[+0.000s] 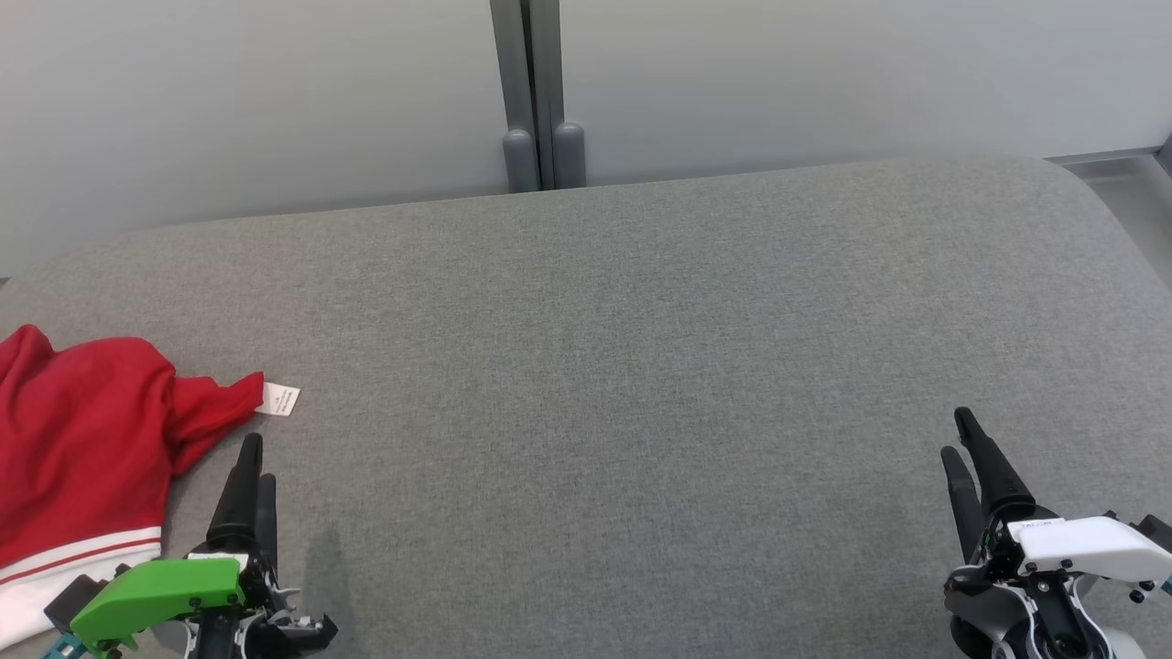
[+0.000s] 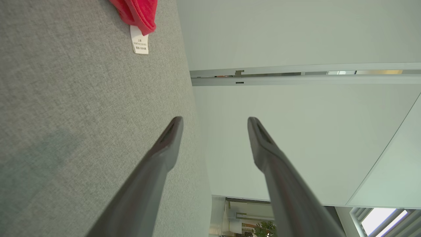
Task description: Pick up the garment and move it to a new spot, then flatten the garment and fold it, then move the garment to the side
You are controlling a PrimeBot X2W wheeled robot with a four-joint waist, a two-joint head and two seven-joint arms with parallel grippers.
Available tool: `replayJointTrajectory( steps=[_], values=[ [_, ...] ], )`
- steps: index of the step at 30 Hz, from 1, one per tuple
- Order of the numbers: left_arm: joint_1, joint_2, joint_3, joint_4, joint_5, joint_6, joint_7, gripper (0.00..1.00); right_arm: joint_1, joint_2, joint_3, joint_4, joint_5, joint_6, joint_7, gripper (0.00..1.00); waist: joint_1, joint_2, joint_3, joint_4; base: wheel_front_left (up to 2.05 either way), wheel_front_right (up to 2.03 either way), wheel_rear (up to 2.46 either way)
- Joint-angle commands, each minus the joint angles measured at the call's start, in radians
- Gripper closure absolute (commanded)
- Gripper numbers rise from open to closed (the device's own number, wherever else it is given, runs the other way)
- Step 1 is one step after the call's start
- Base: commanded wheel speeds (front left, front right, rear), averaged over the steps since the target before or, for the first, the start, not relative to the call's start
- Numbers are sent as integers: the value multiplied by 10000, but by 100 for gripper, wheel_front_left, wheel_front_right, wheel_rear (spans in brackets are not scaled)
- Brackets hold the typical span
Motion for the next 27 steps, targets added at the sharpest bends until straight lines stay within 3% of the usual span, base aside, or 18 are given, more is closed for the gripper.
replayJointTrajectory(
  steps=[1,15,27],
  values=[
    [-292,72,43,-80,423,-11,-112,0,-272,-160,82,-151,-286,2,-141,0,0,0,4,-2,0,0,0],
    [-535,58,-124,3,3763,154,-746,0,-624,-342,380,-307,-3238,3,-785,0,0,0,50,-42,0,0,0],
    [-605,206,-650,240,6280,627,-1224,0,-775,-266,458,-255,-5553,3,-1263,0,0,0,80,-62,0,0,0]
  ],
)
